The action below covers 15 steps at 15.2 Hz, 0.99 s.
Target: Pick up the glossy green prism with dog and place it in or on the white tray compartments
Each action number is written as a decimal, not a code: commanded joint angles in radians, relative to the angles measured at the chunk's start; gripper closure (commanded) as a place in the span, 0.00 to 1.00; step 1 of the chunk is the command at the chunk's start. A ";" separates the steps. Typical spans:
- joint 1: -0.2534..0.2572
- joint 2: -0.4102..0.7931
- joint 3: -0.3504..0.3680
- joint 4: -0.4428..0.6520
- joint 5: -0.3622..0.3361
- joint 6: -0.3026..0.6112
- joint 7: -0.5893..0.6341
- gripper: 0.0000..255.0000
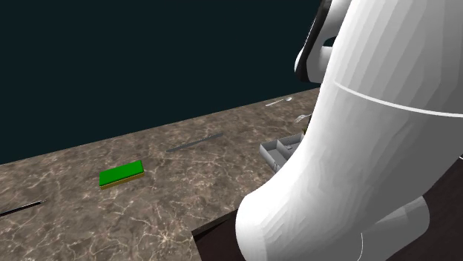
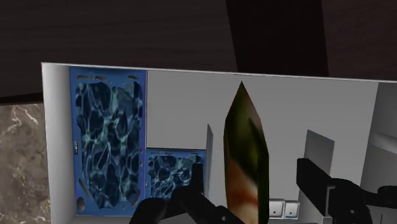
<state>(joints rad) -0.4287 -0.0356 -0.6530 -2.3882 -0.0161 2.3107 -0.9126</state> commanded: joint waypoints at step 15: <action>-0.003 -0.087 0.012 0.063 -0.060 -0.135 0.047 0.00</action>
<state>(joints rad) -0.4321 -0.1225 -0.6410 -2.3251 -0.0764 2.1757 -0.8659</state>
